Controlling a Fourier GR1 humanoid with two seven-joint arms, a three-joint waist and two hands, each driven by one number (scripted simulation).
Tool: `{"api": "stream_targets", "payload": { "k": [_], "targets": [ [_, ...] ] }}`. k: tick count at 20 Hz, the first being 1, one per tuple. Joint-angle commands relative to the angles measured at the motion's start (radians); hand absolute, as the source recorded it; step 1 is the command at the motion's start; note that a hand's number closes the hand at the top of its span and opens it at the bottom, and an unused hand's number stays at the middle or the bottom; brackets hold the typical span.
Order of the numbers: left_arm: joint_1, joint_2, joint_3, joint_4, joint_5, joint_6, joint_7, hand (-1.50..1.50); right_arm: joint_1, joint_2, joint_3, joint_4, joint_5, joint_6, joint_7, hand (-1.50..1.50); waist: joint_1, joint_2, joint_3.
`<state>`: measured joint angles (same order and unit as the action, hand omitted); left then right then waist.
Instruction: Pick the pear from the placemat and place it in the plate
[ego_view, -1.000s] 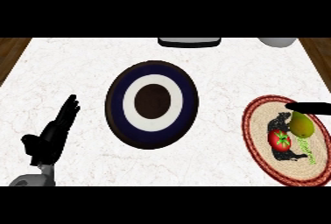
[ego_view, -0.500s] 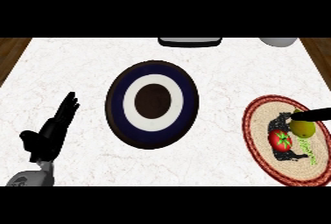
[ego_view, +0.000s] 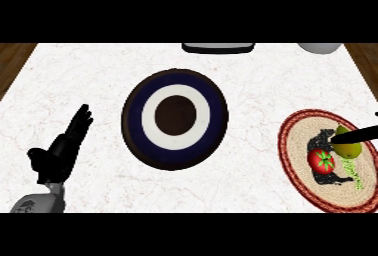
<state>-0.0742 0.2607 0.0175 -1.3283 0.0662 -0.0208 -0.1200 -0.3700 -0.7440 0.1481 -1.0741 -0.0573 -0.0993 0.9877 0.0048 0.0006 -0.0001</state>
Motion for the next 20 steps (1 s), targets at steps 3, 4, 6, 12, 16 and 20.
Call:
{"api": "stream_targets", "payload": {
  "k": [3, 4, 6, 12, 16, 20],
  "targets": [
    [0.021, -0.029, -0.003, 0.000, -0.038, 0.007, -0.032, 0.00, 0.037, 0.051, -0.048, 0.116, 0.043, 0.071, -0.105, -1.50, -0.001, 0.001, 0.000],
    [-0.051, -0.032, 0.013, 0.078, -0.040, 0.000, -0.049, 0.00, -0.032, 0.084, -0.041, 0.162, 0.086, 0.061, -0.091, -1.50, 0.000, 0.002, 0.000],
    [0.052, -0.032, 0.007, -0.035, -0.037, -0.011, -0.007, 0.00, -0.045, 0.059, -0.094, 0.154, 0.085, 0.122, -0.066, -1.50, 0.001, 0.000, 0.000],
    [0.048, -0.013, 0.050, -0.075, -0.022, -0.034, 0.015, 0.00, -0.013, 0.149, -0.079, 0.195, 0.180, 0.066, -0.056, -1.50, 0.000, -0.001, 0.000],
    [0.041, -0.031, 0.048, -0.050, -0.026, -0.044, 0.004, 0.00, -0.110, 0.151, -0.135, 0.445, 0.210, 0.108, -0.244, -1.50, 0.008, 0.002, 0.001],
    [0.009, -0.057, 0.036, -0.019, -0.057, -0.008, -0.001, 0.00, -0.042, 0.198, -0.115, 0.335, 0.191, 0.134, -0.273, 1.50, 0.001, 0.000, 0.001]
  ]
}}
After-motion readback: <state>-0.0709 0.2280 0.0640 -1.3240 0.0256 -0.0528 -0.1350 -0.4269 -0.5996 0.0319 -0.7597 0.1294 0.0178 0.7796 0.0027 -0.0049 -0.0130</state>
